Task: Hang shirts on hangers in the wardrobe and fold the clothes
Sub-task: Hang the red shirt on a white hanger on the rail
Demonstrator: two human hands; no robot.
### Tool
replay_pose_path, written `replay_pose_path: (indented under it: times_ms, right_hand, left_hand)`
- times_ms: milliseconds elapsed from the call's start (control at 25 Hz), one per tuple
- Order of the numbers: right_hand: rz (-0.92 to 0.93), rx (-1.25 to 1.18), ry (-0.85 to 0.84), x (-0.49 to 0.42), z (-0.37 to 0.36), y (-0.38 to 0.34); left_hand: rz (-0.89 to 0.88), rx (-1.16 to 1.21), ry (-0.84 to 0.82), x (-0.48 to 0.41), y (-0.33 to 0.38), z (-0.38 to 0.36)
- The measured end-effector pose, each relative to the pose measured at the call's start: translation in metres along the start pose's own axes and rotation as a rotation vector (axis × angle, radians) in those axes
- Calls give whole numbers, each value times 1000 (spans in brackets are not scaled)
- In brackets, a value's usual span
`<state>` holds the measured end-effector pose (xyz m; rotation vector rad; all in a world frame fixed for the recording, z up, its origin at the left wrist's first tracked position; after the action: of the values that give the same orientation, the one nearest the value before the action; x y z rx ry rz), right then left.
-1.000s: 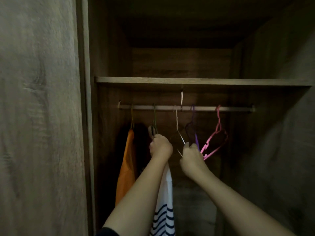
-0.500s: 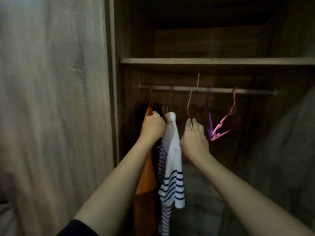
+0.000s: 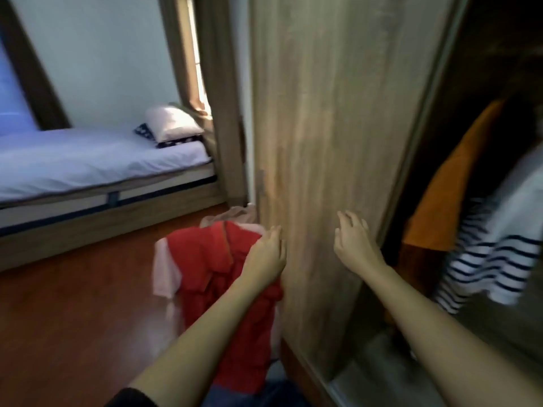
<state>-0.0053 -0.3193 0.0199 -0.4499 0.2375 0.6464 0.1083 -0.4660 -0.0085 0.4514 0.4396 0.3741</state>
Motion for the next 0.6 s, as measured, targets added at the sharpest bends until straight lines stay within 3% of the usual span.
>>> replay_pose_path:
  times_ms: [280,520,600]
  right_hand:
    - [211,-121,-262,-61,-124,-116]
    - [131,-201,-396,-104,-216,-164]
    - [34,-199,-407,-105,-245,-175]
  left_hand:
    - [189,-228,-57,-2,-183,29]
    - [160,-495,-305,-27,-286,13]
    - [120,-556,-302,-29,-307,2]
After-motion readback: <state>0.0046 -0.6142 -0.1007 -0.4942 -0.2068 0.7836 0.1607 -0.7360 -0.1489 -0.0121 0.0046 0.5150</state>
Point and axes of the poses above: each hand's wrist, its own x-axis away from the middle knuckle, its own z-axis out of the back of the hand, y = z × x, the point moved 2 cm from there along -x, towards the middle knuckle, and after that the axes turned 2 degrees about -z, right-handed, at the moved point
